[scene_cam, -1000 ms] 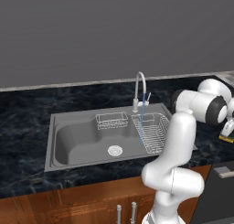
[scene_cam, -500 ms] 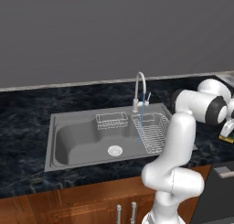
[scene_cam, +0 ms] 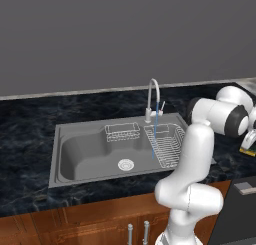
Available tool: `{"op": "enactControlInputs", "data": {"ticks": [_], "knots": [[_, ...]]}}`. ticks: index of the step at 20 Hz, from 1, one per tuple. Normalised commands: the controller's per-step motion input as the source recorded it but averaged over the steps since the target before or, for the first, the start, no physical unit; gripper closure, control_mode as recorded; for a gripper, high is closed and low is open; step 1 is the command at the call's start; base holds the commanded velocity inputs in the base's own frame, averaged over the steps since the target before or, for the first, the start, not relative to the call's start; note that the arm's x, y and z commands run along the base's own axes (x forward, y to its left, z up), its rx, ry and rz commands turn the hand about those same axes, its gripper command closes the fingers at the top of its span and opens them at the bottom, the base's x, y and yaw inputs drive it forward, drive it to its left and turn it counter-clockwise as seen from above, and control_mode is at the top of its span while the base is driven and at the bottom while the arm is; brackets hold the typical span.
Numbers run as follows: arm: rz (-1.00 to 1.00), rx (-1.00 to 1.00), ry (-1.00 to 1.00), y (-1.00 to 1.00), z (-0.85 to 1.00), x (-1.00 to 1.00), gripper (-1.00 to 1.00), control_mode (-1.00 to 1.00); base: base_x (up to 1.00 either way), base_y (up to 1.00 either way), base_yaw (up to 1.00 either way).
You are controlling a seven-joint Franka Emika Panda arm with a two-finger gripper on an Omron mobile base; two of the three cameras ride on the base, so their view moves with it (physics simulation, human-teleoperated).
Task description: Soak the sponge with water for a few seconds and then drop it inside the sink.
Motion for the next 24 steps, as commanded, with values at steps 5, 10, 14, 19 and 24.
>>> {"op": "enactControlInputs", "data": {"ticks": [5,10,14,19,24], "knots": [[0.00,0.00,-0.01,0.00,0.10,0.00,-1.00,-1.00,0.00,0.00,0.00],[0.00,0.00,0.00,0.00,0.01,0.00,-1.00,-1.00,0.00,0.00,0.00],[0.00,0.00,0.00,0.00,0.00,0.00,-1.00,-1.00,0.00,0.00,0.00],[0.00,0.00,0.00,0.00,0.00,0.01,-1.00,-1.00,0.00,0.00,0.00],[0.00,0.00,0.00,0.00,0.00,0.02,-1.00,-1.00,0.00,0.00,0.00]]}}
